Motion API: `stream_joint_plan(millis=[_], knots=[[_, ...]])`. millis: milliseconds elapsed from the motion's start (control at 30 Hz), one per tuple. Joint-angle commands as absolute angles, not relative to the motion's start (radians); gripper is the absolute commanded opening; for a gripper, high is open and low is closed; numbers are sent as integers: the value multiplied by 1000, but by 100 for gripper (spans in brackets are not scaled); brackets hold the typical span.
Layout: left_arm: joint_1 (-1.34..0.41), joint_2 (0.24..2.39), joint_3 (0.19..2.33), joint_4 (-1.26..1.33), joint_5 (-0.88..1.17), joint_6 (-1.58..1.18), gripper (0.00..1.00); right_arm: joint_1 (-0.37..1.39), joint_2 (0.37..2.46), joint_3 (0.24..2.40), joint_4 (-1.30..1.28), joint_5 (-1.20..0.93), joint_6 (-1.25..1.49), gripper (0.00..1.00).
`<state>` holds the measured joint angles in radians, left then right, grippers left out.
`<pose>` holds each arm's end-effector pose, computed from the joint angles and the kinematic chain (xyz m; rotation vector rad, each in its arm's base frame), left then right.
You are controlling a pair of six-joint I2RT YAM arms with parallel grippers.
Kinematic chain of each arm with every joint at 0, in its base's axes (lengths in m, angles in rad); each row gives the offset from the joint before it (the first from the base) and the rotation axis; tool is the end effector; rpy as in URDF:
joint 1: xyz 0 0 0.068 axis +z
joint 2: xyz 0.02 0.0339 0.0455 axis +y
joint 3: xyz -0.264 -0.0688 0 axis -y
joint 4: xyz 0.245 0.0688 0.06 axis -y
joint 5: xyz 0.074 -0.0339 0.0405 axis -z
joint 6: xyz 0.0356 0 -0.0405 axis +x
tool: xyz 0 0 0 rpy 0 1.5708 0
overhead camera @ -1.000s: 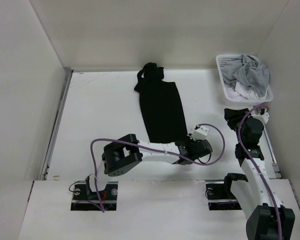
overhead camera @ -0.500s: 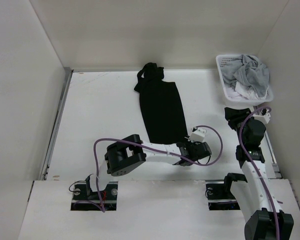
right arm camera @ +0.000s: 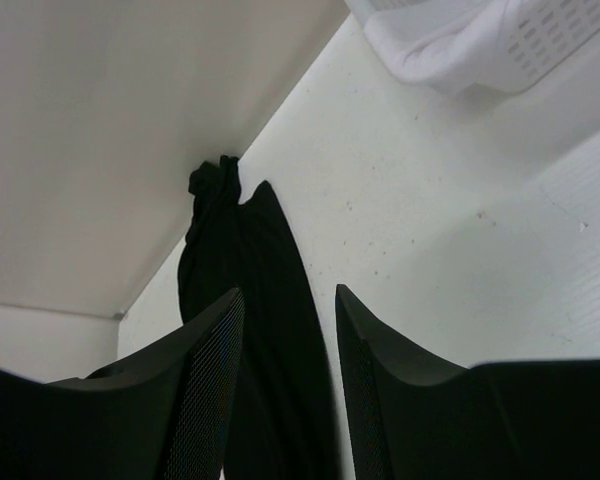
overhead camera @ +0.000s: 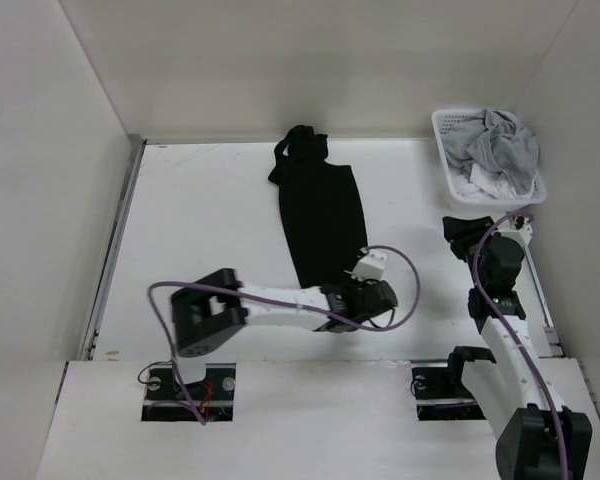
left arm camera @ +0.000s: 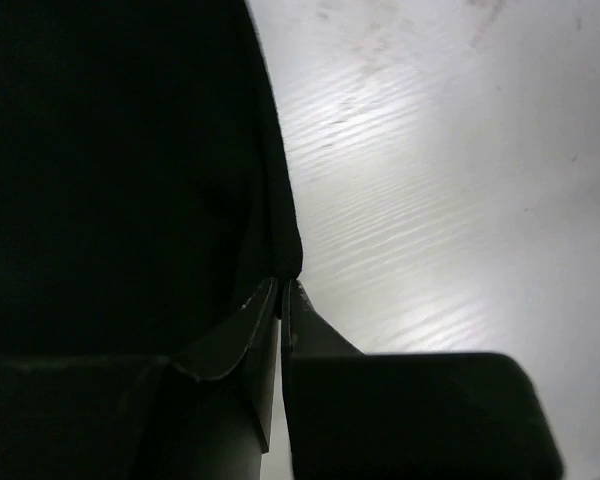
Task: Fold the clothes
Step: Flatten the tank top out
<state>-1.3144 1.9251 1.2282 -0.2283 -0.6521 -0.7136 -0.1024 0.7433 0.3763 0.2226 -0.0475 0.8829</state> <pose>0.1222 -0.3810 0.1682 0.4237 2.2297 -0.2374 0.1835 -0.0172 0.2445 0.7979 1.5626 0.6158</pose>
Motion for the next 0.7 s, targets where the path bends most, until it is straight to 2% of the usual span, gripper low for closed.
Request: stream_joint_plan(millis=[0,200,333,467,667], knots=[[-1256,1566,1077,-138,-739,-727,0,-39,800,379,288,-28,870,46],[-1072,986,699,-182,-761,-869,1,229,992,423,262,66,783,46],[-931,699,545,-290,-753,-945,1,437,1098,469,171,130,749,46],[-812,571,480,-414,-703,-969,2,583,1179,506,80,239,739,49],[-751,528,413,-417,-629,-982,2,611,1321,567,46,250,738,48]])
